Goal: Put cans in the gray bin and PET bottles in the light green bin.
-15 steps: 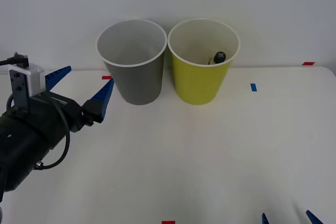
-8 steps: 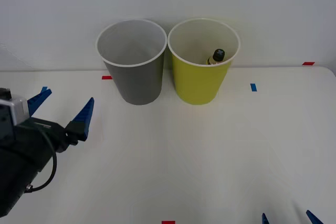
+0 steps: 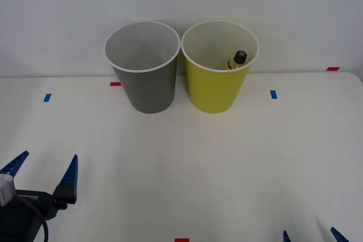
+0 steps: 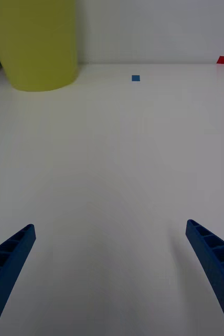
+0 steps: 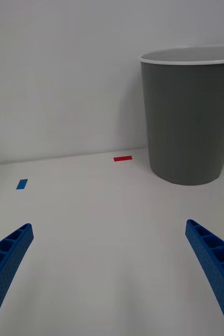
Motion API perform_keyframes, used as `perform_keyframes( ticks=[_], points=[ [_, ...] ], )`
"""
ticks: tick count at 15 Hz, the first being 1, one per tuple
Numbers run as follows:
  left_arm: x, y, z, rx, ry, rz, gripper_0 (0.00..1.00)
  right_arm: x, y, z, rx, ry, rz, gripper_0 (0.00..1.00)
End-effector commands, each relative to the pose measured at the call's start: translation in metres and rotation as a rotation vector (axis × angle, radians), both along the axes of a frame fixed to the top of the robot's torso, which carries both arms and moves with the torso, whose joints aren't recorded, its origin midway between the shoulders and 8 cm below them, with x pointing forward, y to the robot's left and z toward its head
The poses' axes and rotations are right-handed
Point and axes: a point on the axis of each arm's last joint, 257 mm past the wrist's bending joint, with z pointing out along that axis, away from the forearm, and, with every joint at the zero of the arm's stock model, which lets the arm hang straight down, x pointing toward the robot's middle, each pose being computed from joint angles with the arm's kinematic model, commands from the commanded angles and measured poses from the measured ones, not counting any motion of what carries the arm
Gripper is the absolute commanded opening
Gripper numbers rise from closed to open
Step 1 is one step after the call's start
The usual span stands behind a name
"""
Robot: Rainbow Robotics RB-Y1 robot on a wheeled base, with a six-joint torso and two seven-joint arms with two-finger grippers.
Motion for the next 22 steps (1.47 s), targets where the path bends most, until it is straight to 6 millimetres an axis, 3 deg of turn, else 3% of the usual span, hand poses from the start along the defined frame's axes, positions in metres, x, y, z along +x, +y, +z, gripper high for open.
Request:
perform_keyframes(
  ticks=[1,5,12,16,19,22],
  points=[
    [-0.033,-0.016,-0.036,-0.042,0.049,-0.018,1.00,0.000,0.000,0.000,0.000,0.000,0.000,1.00],
    [-0.068,-0.020,-0.065,-0.060,0.094,-0.037,1.00,0.000,0.000,0.000,0.000,0.000,0.000,1.00],
    [-0.085,-0.022,-0.097,0.038,0.139,-0.080,1.00,0.000,0.000,0.000,0.000,0.000,0.000,1.00],
    [-0.092,-0.019,-0.102,0.079,0.136,-0.104,1.00,0.000,0.000,0.000,0.000,0.000,0.000,1.00],
    [-0.096,-0.034,-0.107,0.066,0.146,-0.124,1.00,0.000,0.000,0.000,0.000,0.000,0.000,1.00],
    [-0.104,-0.038,-0.113,0.188,0.154,-0.156,1.00,0.000,0.000,0.000,0.000,0.000,0.000,1.00]
  ],
)
